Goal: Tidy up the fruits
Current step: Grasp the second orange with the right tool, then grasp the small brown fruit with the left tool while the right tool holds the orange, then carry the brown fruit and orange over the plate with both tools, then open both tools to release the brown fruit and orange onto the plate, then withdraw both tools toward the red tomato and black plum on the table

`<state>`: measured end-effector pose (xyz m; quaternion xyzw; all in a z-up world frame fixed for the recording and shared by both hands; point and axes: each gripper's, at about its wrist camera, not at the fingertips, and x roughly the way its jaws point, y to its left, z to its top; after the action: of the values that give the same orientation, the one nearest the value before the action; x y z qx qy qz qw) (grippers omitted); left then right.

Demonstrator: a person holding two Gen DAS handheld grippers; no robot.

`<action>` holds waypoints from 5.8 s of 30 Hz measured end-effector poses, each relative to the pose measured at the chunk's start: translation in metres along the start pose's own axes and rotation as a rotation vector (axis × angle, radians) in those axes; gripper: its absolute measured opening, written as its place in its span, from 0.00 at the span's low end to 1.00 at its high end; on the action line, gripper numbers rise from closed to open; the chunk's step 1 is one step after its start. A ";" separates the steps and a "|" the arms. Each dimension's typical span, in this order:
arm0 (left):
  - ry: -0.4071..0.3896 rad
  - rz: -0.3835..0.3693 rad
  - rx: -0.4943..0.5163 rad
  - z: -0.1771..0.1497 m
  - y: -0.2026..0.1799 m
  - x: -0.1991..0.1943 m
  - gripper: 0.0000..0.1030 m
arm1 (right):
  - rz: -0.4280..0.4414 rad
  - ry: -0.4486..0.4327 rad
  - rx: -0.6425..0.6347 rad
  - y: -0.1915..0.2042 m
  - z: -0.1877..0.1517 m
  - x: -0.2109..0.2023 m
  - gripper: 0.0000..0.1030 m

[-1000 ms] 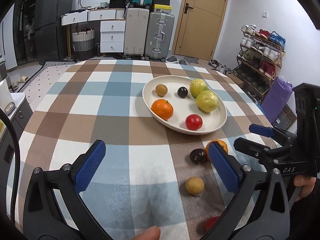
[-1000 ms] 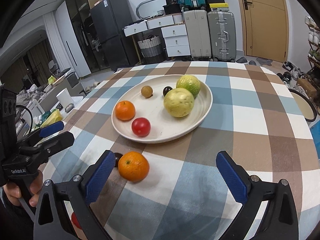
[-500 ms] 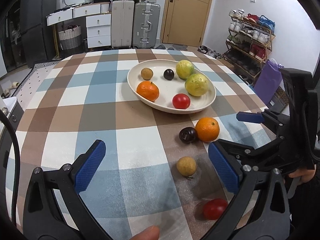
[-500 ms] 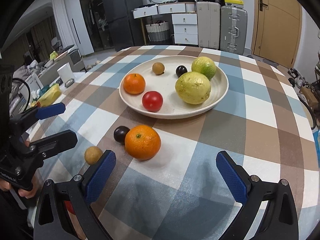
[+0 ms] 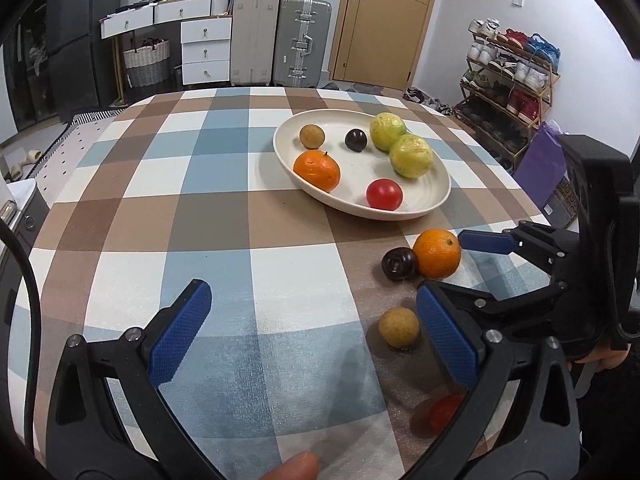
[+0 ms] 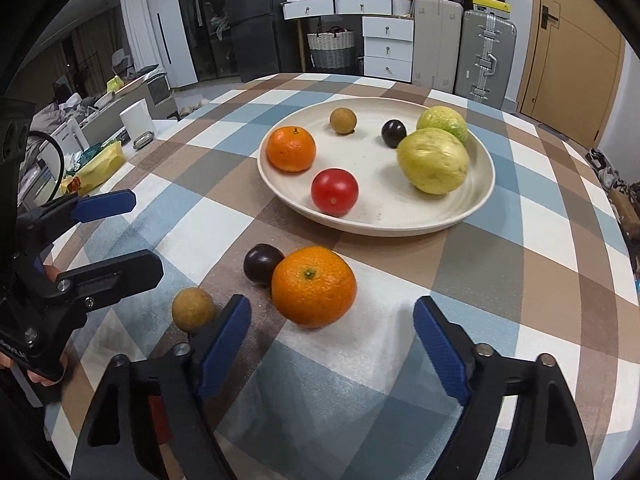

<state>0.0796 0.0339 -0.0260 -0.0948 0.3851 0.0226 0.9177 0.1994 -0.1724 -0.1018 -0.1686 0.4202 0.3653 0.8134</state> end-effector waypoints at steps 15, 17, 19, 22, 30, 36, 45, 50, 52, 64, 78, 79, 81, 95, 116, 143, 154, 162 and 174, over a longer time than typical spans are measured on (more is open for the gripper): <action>0.057 -0.026 0.053 -0.005 -0.012 0.011 0.99 | 0.016 -0.019 -0.038 0.009 0.006 0.000 0.46; 0.069 -0.027 0.066 -0.006 -0.015 0.013 0.99 | 0.016 -0.022 -0.035 0.007 0.005 -0.001 0.41; 0.075 -0.033 0.073 -0.007 -0.016 0.014 0.99 | 0.025 -0.026 -0.028 0.005 0.004 -0.003 0.41; 0.089 -0.045 0.075 -0.008 -0.018 0.017 0.99 | 0.020 -0.037 -0.035 0.006 0.001 -0.006 0.41; 0.126 -0.079 0.101 -0.014 -0.028 0.025 0.93 | 0.016 -0.059 -0.026 0.005 -0.003 -0.017 0.41; 0.136 -0.095 0.146 -0.017 -0.036 0.027 0.73 | 0.013 -0.068 -0.013 0.000 -0.004 -0.022 0.41; 0.128 -0.146 0.181 -0.018 -0.038 0.022 0.27 | 0.009 -0.073 -0.005 -0.002 -0.006 -0.027 0.41; 0.098 -0.166 0.192 -0.018 -0.039 0.014 0.22 | 0.008 -0.083 0.007 -0.007 -0.007 -0.030 0.41; 0.089 -0.167 0.182 -0.016 -0.038 0.012 0.22 | 0.008 -0.088 0.013 -0.009 -0.007 -0.031 0.41; -0.007 -0.148 0.113 -0.003 -0.027 -0.005 0.22 | 0.019 -0.126 0.018 -0.010 -0.007 -0.039 0.41; -0.092 -0.134 0.059 0.030 -0.024 -0.005 0.22 | 0.018 -0.191 0.041 -0.022 0.005 -0.051 0.41; -0.096 -0.135 0.056 0.033 -0.024 -0.004 0.22 | 0.017 -0.194 0.041 -0.022 0.006 -0.052 0.41; -0.104 -0.136 0.050 0.039 -0.025 -0.001 0.22 | 0.014 -0.202 0.042 -0.024 0.009 -0.053 0.41; -0.107 -0.097 0.054 0.066 -0.025 0.029 0.22 | 0.013 -0.238 0.090 -0.042 0.031 -0.050 0.41; -0.099 -0.086 0.033 0.087 -0.018 0.073 0.22 | 0.023 -0.192 0.137 -0.050 0.050 -0.013 0.41; -0.089 -0.070 0.067 0.079 -0.023 0.078 0.22 | -0.063 -0.158 0.124 -0.049 0.044 -0.004 0.48; -0.090 -0.057 0.049 0.071 -0.022 0.057 0.78 | -0.056 -0.175 0.168 -0.056 0.030 -0.020 0.63; -0.112 -0.022 0.039 0.057 -0.021 0.023 1.00 | -0.038 -0.175 0.174 -0.054 0.019 -0.036 0.92; -0.084 0.021 0.030 0.026 -0.014 -0.016 1.00 | -0.021 -0.169 0.166 -0.039 0.003 -0.053 0.98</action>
<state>0.0886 0.0254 0.0053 -0.0761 0.3477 0.0303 0.9340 0.2098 -0.2211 -0.0588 -0.0738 0.3772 0.3336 0.8608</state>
